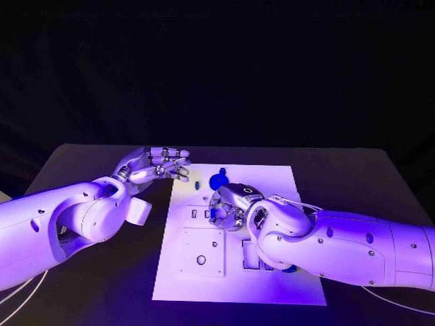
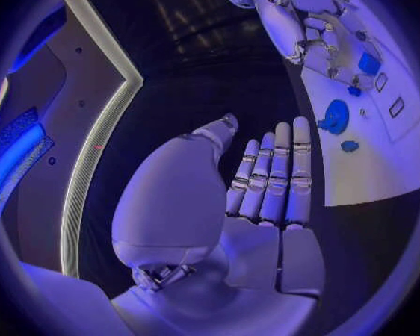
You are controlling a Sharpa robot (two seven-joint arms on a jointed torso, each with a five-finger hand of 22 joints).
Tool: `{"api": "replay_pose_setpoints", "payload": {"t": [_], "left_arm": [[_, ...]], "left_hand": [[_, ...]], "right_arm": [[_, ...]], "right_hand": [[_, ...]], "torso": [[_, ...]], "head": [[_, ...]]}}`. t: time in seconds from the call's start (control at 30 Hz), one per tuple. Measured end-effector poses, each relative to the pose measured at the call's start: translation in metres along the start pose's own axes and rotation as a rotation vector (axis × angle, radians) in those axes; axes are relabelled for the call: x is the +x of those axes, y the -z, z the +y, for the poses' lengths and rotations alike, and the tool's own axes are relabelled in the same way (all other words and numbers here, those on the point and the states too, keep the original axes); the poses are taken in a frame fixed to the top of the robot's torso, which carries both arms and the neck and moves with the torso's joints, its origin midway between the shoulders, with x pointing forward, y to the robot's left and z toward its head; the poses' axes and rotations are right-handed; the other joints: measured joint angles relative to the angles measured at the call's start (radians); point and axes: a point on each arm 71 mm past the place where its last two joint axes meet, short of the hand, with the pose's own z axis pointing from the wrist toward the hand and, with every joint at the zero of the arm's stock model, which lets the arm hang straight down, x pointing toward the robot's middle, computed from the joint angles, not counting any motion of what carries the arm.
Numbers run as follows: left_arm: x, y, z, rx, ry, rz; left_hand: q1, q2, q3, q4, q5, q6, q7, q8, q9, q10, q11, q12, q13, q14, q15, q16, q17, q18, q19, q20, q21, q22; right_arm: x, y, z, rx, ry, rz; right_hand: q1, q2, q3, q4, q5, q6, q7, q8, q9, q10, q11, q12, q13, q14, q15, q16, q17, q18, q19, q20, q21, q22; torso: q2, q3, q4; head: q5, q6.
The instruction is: Assemble the parts on the task board
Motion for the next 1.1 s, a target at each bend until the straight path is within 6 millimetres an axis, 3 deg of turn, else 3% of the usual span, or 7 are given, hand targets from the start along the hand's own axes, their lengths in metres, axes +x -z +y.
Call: {"api": "replay_pose_setpoints", "payload": {"t": [0.33, 0.5, 0.73, 0.9, 0.97, 1.03, 1.1], "left_arm": [[0.001, 0.000, 0.000, -0.002, -0.002, 0.012], [0.001, 0.000, 0.000, -0.003, -0.007, 0.018], [0.000, -0.002, 0.002, -0.008, -0.024, 0.022], [-0.002, -0.004, 0.004, -0.023, -0.061, 0.023], [-0.003, -0.005, 0.005, -0.035, -0.085, 0.023], [-0.004, -0.006, 0.007, -0.053, -0.109, 0.025], [-0.004, -0.008, 0.009, -0.080, -0.144, 0.032]], "left_hand": [[0.000, 0.000, 0.000, 0.000, 0.000, 0.000, 0.000, -0.004, 0.000, -0.004, 0.004, 0.000, 0.000, 0.003, -0.003, 0.028, 0.014, 0.000, -0.004, -0.004, 0.029, 0.014], [-0.004, -0.004, 0.000, 0.000, 0.000, -0.006, -0.001, -0.004, 0.001, -0.007, 0.000, 0.000, 0.000, 0.009, -0.008, 0.097, 0.049, 0.000, -0.011, -0.011, 0.084, 0.048], [-0.015, -0.006, 0.003, -0.003, 0.000, -0.011, -0.002, -0.004, 0.008, -0.020, -0.006, 0.016, 0.005, 0.020, -0.020, 0.298, 0.147, 0.000, -0.012, -0.020, 0.238, 0.144], [-0.052, -0.017, -0.013, 0.033, 0.000, 0.001, -0.006, 0.018, 0.025, 0.059, -0.047, 0.171, 0.081, 0.101, -0.062, 0.539, 0.265, 0.000, 0.026, -0.059, 0.412, 0.244], [-0.065, -0.025, -0.027, 0.052, -0.001, 0.029, -0.015, 0.056, 0.044, 0.081, -0.065, 0.303, 0.163, 0.243, -0.080, 0.721, 0.461, -0.001, 0.118, -0.073, 0.535, 0.382], [-0.100, -0.017, -0.048, 0.084, -0.004, 0.052, -0.023, 0.108, 0.072, 0.069, -0.078, 0.461, 0.271, 0.349, -0.091, 0.845, 0.623, -0.026, 0.196, -0.083, 0.626, 0.506], [-0.117, -0.007, -0.058, 0.117, -0.004, 0.058, -0.032, 0.171, 0.110, 0.028, -0.090, 0.642, 0.394, 0.429, -0.100, 0.931, 0.749, -0.032, 0.256, -0.092, 0.693, 0.601]], "right_arm": [[0.001, 0.001, 0.000, -0.013, -0.001, 0.002], [0.000, 0.002, 0.001, -0.024, -0.005, -0.004], [-0.005, 0.009, -0.002, -0.039, -0.023, -0.033], [-0.029, 0.013, -0.010, -0.064, -0.035, -0.081], [-0.045, 0.013, -0.016, -0.078, -0.047, -0.102], [-0.058, 0.014, -0.022, -0.088, -0.069, -0.115], [-0.074, 0.015, -0.031, -0.094, -0.109, -0.133]], "right_hand": [[0.019, -0.031, -0.091, 0.002, 0.000, -0.037, 0.008, -0.023, -0.008, -0.016, 0.016, -0.021, 0.000, 0.000, 0.007, -0.006, 0.000, 0.000, 0.000, 0.007, 0.000, 0.000], [0.062, 0.000, -0.276, 0.065, 0.004, -0.047, 0.012, -0.029, -0.010, -0.021, 0.015, -0.025, 0.000, 0.000, 0.014, -0.006, 0.000, 0.000, -0.002, 0.016, 0.000, 0.001], [0.068, 0.005, -0.315, 0.072, 0.004, -0.050, 0.015, -0.029, -0.011, -0.025, 0.018, -0.025, 0.000, 0.000, 0.014, -0.006, 0.000, 0.000, -0.002, 0.016, 0.000, 0.001], [0.087, 0.024, -0.334, 0.072, 0.004, -0.069, 0.019, -0.041, -0.016, -0.025, 0.018, -0.029, 0.000, 0.000, 0.014, -0.006, 0.000, 0.000, -0.002, 0.016, 0.000, 0.001], [0.109, 0.045, -0.334, 0.072, -0.041, -0.063, 0.014, -0.036, -0.014, -0.025, 0.018, -0.020, 0.000, 0.000, 0.014, -0.006, 0.000, 0.000, -0.002, 0.016, -0.026, 0.001], [0.119, 0.055, -0.334, 0.071, -0.045, -0.053, 0.012, -0.025, -0.012, -0.025, 0.017, -0.017, 0.000, 0.000, 0.014, -0.006, 0.001, 0.000, -0.002, 0.016, -0.037, 0.001], [0.111, 0.067, -0.332, 0.070, -0.051, -0.049, 0.011, -0.020, -0.011, -0.020, 0.020, -0.006, 0.000, 0.000, 0.014, -0.006, 0.001, 0.000, -0.002, 0.016, -0.041, 0.001]], "torso": [[0.000, 0.0003, 0.0003], [0.000, 0.0008, 0.0004], [-0.001, 0.0014, 0.0005], [-0.003, 0.0032, 0.0001], [-0.004, 0.0038, -0.0004], [-0.007, 0.0055, -0.0020], [-0.010, 0.0072, -0.0038]], "head": [[-0.001, 0.002], [0.000, 0.005], [-0.001, 0.006], [0.001, 0.008], [0.002, 0.011], [0.004, 0.011], [0.005, 0.009]]}}
